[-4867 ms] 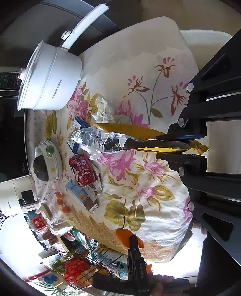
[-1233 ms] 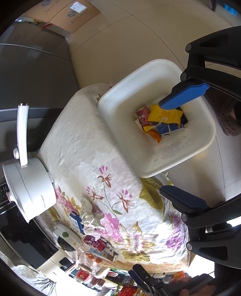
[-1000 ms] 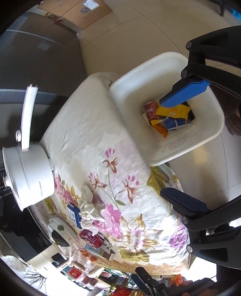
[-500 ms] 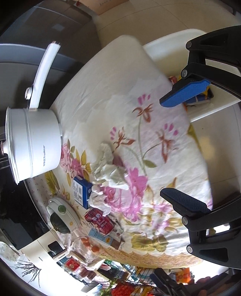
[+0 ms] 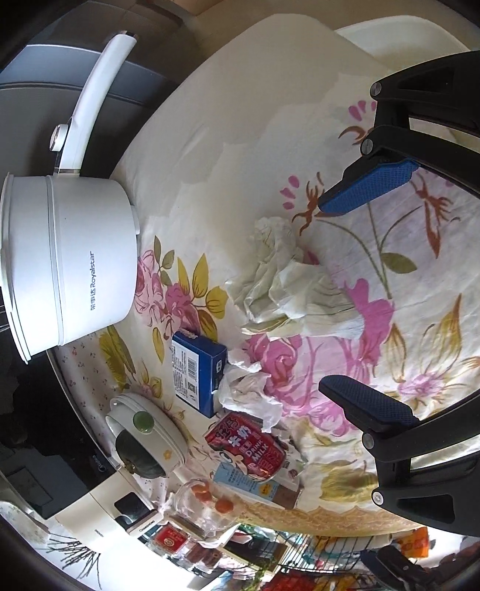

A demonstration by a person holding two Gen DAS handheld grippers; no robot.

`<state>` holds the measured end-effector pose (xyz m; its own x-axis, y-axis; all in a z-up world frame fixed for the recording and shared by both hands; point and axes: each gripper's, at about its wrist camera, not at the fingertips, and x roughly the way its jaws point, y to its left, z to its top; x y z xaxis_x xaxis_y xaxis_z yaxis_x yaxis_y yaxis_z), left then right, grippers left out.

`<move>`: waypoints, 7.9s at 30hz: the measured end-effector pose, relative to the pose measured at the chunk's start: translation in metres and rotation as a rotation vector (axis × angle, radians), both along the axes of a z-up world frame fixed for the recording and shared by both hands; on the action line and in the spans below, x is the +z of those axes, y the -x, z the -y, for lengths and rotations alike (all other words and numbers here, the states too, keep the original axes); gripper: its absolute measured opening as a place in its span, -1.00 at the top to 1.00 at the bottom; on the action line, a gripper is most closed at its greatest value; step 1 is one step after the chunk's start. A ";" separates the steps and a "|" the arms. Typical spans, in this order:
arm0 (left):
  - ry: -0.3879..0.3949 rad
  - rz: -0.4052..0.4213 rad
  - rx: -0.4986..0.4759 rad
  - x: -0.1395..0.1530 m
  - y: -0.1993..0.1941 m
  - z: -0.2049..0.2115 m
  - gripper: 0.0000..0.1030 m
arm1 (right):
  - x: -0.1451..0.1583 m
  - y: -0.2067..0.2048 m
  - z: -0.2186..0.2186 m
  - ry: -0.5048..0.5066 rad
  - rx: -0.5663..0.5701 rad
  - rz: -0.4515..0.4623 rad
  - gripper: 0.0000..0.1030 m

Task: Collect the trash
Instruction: 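Grasp the crumpled tissue with the right tool while the left grasps the red cartoon can, then lift the red can with the left tool while the right tool lifts the tissue, then carry can and tissue over the white bin and open both tools to drop them, then move both open tools back from the bin toward the table, then grasp the white nut snack bag with the left tool and lift it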

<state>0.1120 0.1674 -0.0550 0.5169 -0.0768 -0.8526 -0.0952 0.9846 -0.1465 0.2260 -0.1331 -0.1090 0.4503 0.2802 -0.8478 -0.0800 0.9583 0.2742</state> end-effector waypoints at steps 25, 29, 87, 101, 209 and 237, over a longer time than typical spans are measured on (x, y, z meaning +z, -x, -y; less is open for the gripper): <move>-0.313 -0.007 -0.401 -0.015 -0.113 0.088 -0.99 | 0.021 0.043 0.063 0.039 0.128 0.072 0.44; -0.326 -0.027 -0.410 -0.026 -0.141 0.091 -0.92 | 0.017 0.058 0.076 0.050 0.177 0.048 0.44; 0.071 -0.177 -0.229 -0.049 -0.046 0.093 -0.17 | 0.026 0.047 0.131 -0.051 -0.026 0.004 0.56; 0.168 -0.105 -0.217 -0.026 -0.010 0.099 -0.17 | 0.058 0.100 0.173 -0.113 -0.033 0.004 0.56; 0.075 0.069 -0.033 0.005 0.022 0.039 -0.99 | 0.056 0.103 0.057 0.124 0.013 0.063 -0.65; -0.047 0.001 -0.047 -0.052 -0.064 0.021 -0.99 | 0.035 0.019 0.010 0.211 0.087 0.142 -1.00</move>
